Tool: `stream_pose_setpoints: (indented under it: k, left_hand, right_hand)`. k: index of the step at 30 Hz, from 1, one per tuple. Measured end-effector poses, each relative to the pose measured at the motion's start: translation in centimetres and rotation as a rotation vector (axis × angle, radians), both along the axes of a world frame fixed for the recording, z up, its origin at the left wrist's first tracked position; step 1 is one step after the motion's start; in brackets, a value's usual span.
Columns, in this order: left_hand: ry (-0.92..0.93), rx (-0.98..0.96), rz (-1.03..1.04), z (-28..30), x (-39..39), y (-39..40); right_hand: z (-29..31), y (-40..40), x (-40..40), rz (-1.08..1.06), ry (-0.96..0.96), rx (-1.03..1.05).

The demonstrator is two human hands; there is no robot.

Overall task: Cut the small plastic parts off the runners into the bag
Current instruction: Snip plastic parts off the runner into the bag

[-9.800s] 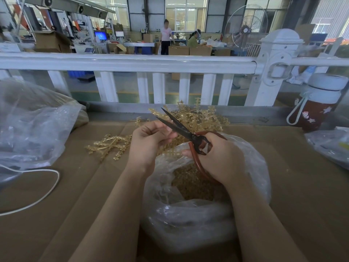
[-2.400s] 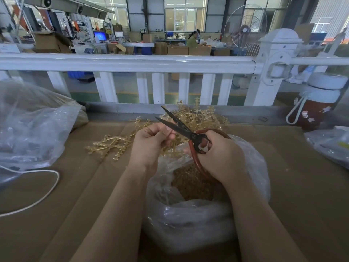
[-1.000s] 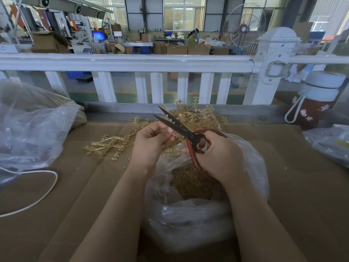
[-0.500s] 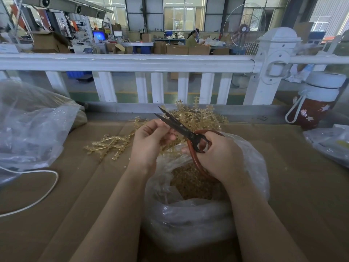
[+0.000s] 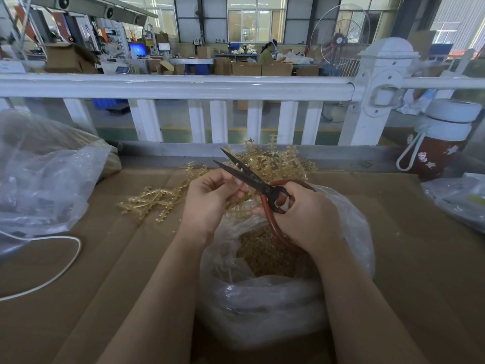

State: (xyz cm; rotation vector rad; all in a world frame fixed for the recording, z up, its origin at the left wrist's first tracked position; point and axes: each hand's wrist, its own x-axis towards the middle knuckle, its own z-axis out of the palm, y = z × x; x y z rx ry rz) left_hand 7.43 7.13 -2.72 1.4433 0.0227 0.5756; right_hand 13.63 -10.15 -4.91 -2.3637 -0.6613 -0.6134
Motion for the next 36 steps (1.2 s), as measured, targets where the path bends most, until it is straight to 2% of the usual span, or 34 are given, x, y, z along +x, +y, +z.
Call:
stream_pose_setpoints:
  k: [10,19,32,36]
  left_hand:
    - [0.004,-0.013,-0.045,0.2,-0.1,0.1]
    - [-0.07,-0.051,0.008,0.4,-0.3,0.0]
    - [-0.05,-0.253,-0.184,0.0,-0.3,0.8]
    - [-0.062,-0.242,-0.163,-0.1,-0.2,0.9]
  right_hand:
    - [-0.3,-0.1,0.3,0.009,0.004,0.01]
    - [-0.3,0.1,0.2,0.004,-0.007,0.013]
    - [-0.1,-0.2,-0.1,0.11,0.058,0.102]
    - [0.2,-0.2,-0.2,0.128,0.094,0.095]
